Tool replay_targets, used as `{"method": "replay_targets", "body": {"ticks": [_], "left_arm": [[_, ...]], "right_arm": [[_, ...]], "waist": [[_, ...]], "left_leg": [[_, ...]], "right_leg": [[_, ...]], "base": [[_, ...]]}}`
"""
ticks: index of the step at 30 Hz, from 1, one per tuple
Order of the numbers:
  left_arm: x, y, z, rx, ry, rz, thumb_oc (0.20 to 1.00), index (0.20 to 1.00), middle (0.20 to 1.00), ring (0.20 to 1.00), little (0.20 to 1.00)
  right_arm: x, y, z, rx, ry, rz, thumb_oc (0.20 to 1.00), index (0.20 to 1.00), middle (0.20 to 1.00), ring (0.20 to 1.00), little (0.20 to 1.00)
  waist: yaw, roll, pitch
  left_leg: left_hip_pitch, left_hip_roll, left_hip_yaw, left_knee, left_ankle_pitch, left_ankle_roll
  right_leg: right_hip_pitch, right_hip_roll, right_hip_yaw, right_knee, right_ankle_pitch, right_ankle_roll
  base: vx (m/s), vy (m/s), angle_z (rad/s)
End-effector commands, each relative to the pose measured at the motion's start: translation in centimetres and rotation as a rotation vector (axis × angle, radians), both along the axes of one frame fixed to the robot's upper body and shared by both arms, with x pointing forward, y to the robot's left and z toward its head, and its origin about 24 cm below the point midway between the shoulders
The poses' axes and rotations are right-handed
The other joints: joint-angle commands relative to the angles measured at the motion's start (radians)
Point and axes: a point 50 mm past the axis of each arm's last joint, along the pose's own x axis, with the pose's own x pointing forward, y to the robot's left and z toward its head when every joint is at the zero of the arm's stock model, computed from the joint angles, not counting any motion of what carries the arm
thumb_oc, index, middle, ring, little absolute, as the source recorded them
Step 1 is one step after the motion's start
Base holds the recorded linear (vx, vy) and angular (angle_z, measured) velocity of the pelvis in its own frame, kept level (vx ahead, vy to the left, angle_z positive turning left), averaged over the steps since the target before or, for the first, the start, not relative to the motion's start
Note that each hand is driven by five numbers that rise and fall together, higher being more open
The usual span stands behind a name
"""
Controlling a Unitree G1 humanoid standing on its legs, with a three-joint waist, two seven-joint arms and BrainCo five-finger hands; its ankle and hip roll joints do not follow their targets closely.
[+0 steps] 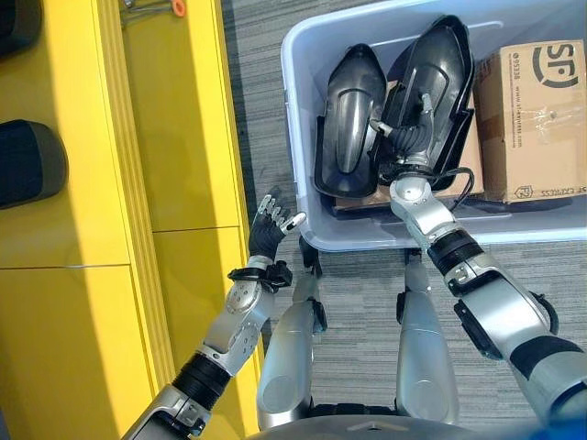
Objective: Move parts from the plastic box to the shelf.
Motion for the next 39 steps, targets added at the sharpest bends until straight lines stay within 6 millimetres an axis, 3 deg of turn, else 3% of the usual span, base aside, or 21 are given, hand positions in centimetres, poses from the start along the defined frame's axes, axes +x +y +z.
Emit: {"method": "replay_targets", "body": {"ticks": [1, 19, 30, 31, 32, 33, 34, 35, 39], "left_arm": [[0.3, 0.0, 2.0, 0.038, -0.111, -0.018, 1.000, 1.000, 1.000, 1.000, 1.000], [0.5, -0.1, 2.0, 0.035, -0.110, -0.007, 1.000, 1.000, 1.000, 1.000, 1.000], [0.6, -0.3, 2.1, 0.031, -0.109, -0.004, 1.000, 1.000, 1.000, 1.000, 1.000], [0.6, -0.4, 2.1, 0.029, -0.109, -0.006, 1.000, 1.000, 1.000, 1.000, 1.000], [0.7, -0.4, 2.1, 0.029, -0.108, -0.007, 1.000, 1.000, 1.000, 1.000, 1.000], [0.7, -0.4, 2.0, 0.029, -0.107, -0.006, 1.000, 1.000, 1.000, 1.000, 1.000], [0.7, -0.4, 2.1, 0.029, -0.107, -0.006, 1.000, 1.000, 1.000, 1.000, 1.000], [0.7, -0.4, 2.0, 0.028, -0.105, -0.010, 1.000, 1.000, 1.000, 1.000, 1.000], [0.7, -0.8, 2.0, 0.030, -0.103, -0.036, 1.000, 1.000, 1.000, 1.000, 1.000]], "right_arm": [[0.5, 1.9, 1.4, -0.029, -0.027, 0.029, 1.000, 1.000, 1.000, 1.000, 1.000], [1.2, 1.4, -1.9, -0.123, 0.141, -0.035, 1.000, 1.000, 1.000, 1.000, 1.000], [1.4, 0.1, -3.7, -0.162, 0.247, -0.106, 1.000, 1.000, 1.000, 1.000, 1.000], [1.4, 0.0, -3.9, -0.181, 0.260, -0.106, 0.944, 0.944, 0.944, 0.944, 0.944], [1.4, -0.1, -4.1, -0.212, 0.281, -0.108, 0.636, 0.636, 0.636, 0.636, 0.636], [1.4, -0.5, -4.6, -0.226, 0.307, -0.119, 0.420, 0.420, 0.420, 0.420, 0.420], [1.4, -0.5, -4.6, -0.225, 0.307, -0.119, 0.420, 0.420, 0.420, 0.420, 0.420], [1.4, -1.0, -5.0, -0.259, 0.338, -0.133, 0.200, 0.200, 0.200, 0.200, 0.200], [1.1, -2.9, -6.9, -0.294, 0.454, -0.187, 0.200, 0.200, 0.200, 0.200, 0.200]], "waist": [[0.049, -0.015, -0.001], [0.075, -0.022, -0.001], [0.086, -0.021, -0.001], [0.087, -0.020, -0.001], [0.088, -0.020, -0.001], [0.089, -0.019, -0.001], [0.089, -0.019, -0.001], [0.090, -0.018, -0.001], [0.101, -0.007, -0.001]], "left_leg": [[0.083, 0.044, -0.068, 0.006, -0.113, -0.044], [0.054, 0.040, -0.086, 0.010, -0.110, -0.040], [0.038, 0.039, -0.087, 0.012, -0.114, -0.037], [0.035, 0.039, -0.087, 0.012, -0.114, -0.038], [0.034, 0.039, -0.087, 0.013, -0.114, -0.038], [0.032, 0.039, -0.088, 0.014, -0.113, -0.038], [0.032, 0.039, -0.088, 0.014, -0.113, -0.038], [0.029, 0.038, -0.088, 0.015, -0.113, -0.038], [0.023, 0.035, -0.094, 0.017, -0.115, -0.035]], "right_leg": [[-0.163, -0.049, 0.005, 0.284, -0.166, 0.014], [-0.165, -0.062, -0.020, 0.285, -0.171, 0.019], [-0.177, -0.071, -0.026, 0.286, -0.172, 0.022], [-0.178, -0.071, -0.028, 0.286, -0.172, 0.022], [-0.179, -0.072, -0.029, 0.286, -0.172, 0.022], [-0.180, -0.072, -0.030, 0.287, -0.172, 0.022], [-0.180, -0.072, -0.030, 0.287, -0.173, 0.022], [-0.182, -0.072, -0.031, 0.288, -0.173, 0.022], [-0.186, -0.076, -0.038, 0.294, -0.175, 0.023]], "base": [[0.01, 0.002, 0.04], [0.00, 0.000, 0.05], [0.00, 0.000, 0.00], [0.00, 0.000, 0.00], [0.00, 0.000, 0.00], [0.00, 0.000, 0.00], [0.00, 0.000, 0.00], [0.00, 0.000, 0.00], [0.00, 0.000, 0.00]]}}
